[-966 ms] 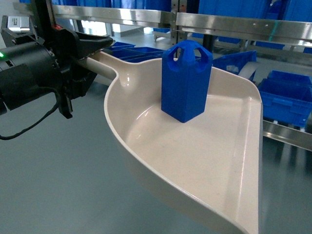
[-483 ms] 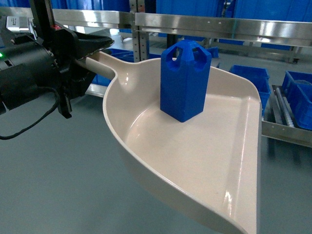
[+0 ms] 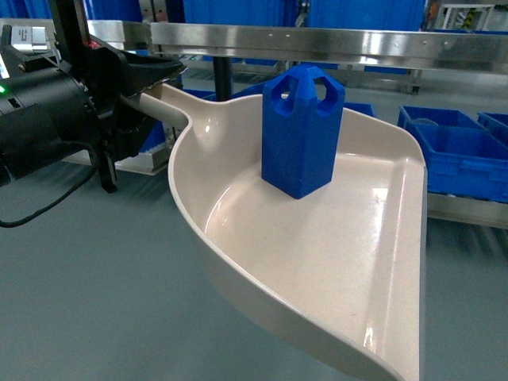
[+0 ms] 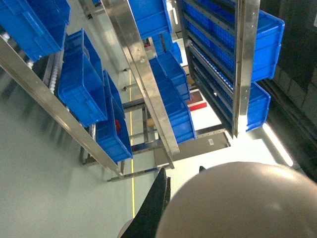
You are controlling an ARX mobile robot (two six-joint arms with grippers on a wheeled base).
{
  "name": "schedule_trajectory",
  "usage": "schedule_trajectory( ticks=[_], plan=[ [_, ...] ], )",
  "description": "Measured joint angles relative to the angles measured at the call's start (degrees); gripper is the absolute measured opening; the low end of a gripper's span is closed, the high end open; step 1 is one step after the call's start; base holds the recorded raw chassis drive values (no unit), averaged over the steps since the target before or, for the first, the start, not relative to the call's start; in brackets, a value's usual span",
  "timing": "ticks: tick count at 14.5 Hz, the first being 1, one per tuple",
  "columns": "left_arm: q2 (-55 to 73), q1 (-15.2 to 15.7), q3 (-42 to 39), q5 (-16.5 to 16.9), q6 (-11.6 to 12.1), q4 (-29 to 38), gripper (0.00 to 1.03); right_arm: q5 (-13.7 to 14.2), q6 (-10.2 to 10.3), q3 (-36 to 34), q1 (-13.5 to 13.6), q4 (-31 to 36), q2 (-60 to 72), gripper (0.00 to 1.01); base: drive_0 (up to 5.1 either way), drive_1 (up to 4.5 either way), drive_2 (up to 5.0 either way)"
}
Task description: Place part in tray to right shelf
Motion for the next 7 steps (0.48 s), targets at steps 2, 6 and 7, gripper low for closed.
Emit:
schedule_trajectory(
  ticks=[2, 6, 7],
  plan=[
    [0.00, 0.04, 0.00, -0.02, 0.00, 0.00, 0.13, 0.00, 0.00, 0.00, 0.00, -0.02, 0.00, 0.98, -1.6, -1.62, -1.6],
    [0.00, 0.00, 0.00, 0.00, 0.00, 0.02, 0.13, 0.00, 0.00, 0.00, 0.00, 0.00, 0.00, 0.98, -1.7, -1.65, -1.7],
    [0.00, 0.00, 0.00, 0.00, 0.00, 0.00, 0.13, 0.00, 0.00, 0.00, 0.00, -0.02, 0.00, 0.98, -1.7, -1.71, -1.7]
  ],
)
